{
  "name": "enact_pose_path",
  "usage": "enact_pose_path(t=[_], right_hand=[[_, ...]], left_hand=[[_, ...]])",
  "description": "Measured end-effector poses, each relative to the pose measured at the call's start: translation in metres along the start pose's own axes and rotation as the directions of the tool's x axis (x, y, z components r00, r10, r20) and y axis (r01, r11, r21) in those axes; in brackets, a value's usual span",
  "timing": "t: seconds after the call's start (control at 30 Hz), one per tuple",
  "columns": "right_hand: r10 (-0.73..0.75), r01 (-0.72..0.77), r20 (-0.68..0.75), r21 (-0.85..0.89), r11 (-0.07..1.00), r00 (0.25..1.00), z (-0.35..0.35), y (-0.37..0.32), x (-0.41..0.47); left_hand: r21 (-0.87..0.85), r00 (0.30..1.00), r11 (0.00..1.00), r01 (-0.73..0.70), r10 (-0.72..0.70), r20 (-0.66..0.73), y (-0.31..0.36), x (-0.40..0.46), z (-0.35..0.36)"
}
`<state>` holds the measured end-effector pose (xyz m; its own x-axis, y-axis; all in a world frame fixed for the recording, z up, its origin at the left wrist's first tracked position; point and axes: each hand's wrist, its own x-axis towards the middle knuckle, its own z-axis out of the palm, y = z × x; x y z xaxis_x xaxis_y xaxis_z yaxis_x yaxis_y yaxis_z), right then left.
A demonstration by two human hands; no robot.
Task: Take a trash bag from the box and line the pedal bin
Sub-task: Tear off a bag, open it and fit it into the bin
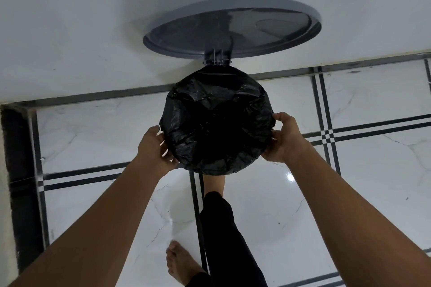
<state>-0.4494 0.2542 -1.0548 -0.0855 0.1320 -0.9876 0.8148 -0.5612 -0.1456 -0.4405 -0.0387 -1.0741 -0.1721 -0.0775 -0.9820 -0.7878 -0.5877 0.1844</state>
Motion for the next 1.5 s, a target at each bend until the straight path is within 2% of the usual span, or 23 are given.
enact_pose_path(t=[0.1,0.2,0.37,0.47,0.63,0.7,0.77,0.87,0.93,0.97,1.0,1.03,1.07,1.1,1.13,1.17,1.2,1.23,1.27,1.33,1.4,1.43,1.5], right_hand=[[-0.015,0.011,0.045,0.071,0.997,0.999,0.002,0.004,-0.003],[0.002,-0.007,0.067,0.062,0.998,0.998,-0.001,0.005,0.0],[0.027,-0.029,0.044,0.031,0.999,0.999,-0.009,0.003,0.003],[0.029,-0.031,0.061,0.045,0.998,0.998,-0.009,0.007,0.004],[0.028,-0.035,0.056,0.127,0.991,0.998,-0.006,0.007,0.005],[0.026,-0.031,0.048,0.107,0.994,0.999,-0.009,0.01,0.007],[-0.002,-0.005,0.048,0.152,0.988,0.999,-0.011,0.014,0.01],[-0.06,0.041,0.067,0.258,0.965,0.996,-0.008,0.019,0.011],[-0.089,0.081,0.027,0.218,0.973,0.996,-0.001,0.019,0.006],[-0.136,0.142,-0.047,0.153,0.978,0.99,0.003,0.019,0.003],[-0.247,0.258,-0.163,0.05,0.965,0.955,0.007,0.021,0.0],[-0.442,0.43,-0.297,-0.108,0.896,0.846,0.012,0.024,-0.005],[-0.671,0.6,-0.35,-0.299,0.742,0.654,0.017,0.027,-0.01],[-0.857,0.712,-0.27,-0.478,0.514,0.438,0.022,0.03,-0.016],[-0.963,0.754,-0.092,-0.605,0.255,0.252,0.028,0.033,-0.02],[-0.988,0.736,0.115,-0.677,0.001,0.107,0.034,0.033,-0.02],[-0.953,0.669,0.301,-0.714,-0.207,0.026,0.04,0.029,-0.015],[-0.904,0.581,0.426,-0.739,-0.342,0.01,0.045,0.021,-0.004],[-0.869,0.513,0.493,-0.757,-0.405,0.041,0.051,0.012,0.005],[-0.83,0.479,0.535,-0.775,-0.411,0.154,0.061,-0.005,0.021],[-0.815,0.509,0.546,-0.766,-0.394,0.192,0.071,-0.02,0.028],[-0.822,0.506,0.54,-0.768,-0.392,0.181,0.075,-0.028,0.031],[-0.852,0.425,0.503,-0.81,-0.405,0.145,0.083,-0.042,0.033]], left_hand=[[-0.107,0.996,0.992,0.072,-0.066,0.065,0.001,0.001,0.0],[-0.16,0.991,0.982,0.101,-0.086,0.099,0.002,0.0,0.0],[-0.145,0.999,0.988,0.045,-0.041,0.032,0.0,0.0,0.001],[-0.077,0.995,0.993,0.09,-0.086,0.056,0.0,-0.002,0.0],[-0.183,0.991,0.977,0.112,-0.097,0.087,-0.005,0.002,-0.007],[-0.144,0.993,0.983,0.111,-0.103,0.064,-0.008,0.003,-0.011],[-0.1,0.993,0.989,0.112,-0.107,0.056,-0.012,0.003,-0.014],[-0.156,0.99,0.982,0.11,-0.095,0.102,-0.016,0.006,-0.016],[-0.151,0.993,0.985,0.078,-0.063,0.102,-0.017,0.005,-0.014],[-0.105,0.998,0.994,0.024,-0.018,0.061,-0.016,0.004,-0.012],[-0.016,0.998,0.998,-0.055,0.055,-0.02,-0.015,0.002,-0.009],[0.117,0.974,0.979,-0.167,0.182,-0.138,-0.012,0.0,-0.006],[0.247,0.906,0.918,-0.308,0.363,-0.218,-0.01,-0.002,-0.002],[0.354,0.81,0.811,-0.465,0.551,-0.198,-0.007,-0.005,0.001],[0.444,0.692,0.655,-0.611,0.715,-0.101,-0.006,-0.008,0.006],[0.51,0.564,0.47,-0.72,0.825,0.036,-0.004,-0.011,0.012],[0.551,0.453,0.294,-0.781,0.874,0.176,-0.002,-0.012,0.019],[0.581,0.373,0.148,-0.8,0.882,0.289,0.001,-0.012,0.027],[0.612,0.338,0.049,-0.79,0.866,0.367,0.005,-0.009,0.034],[0.684,0.371,-0.041,-0.728,0.816,0.443,0.016,0.0,0.047],[0.735,0.459,-0.046,-0.677,0.754,0.47,0.029,0.015,0.055],[0.747,0.505,-0.02,-0.664,0.725,0.469,0.035,0.023,0.057],[0.75,0.554,0.032,-0.661,0.695,0.458,0.046,0.029,0.061]])
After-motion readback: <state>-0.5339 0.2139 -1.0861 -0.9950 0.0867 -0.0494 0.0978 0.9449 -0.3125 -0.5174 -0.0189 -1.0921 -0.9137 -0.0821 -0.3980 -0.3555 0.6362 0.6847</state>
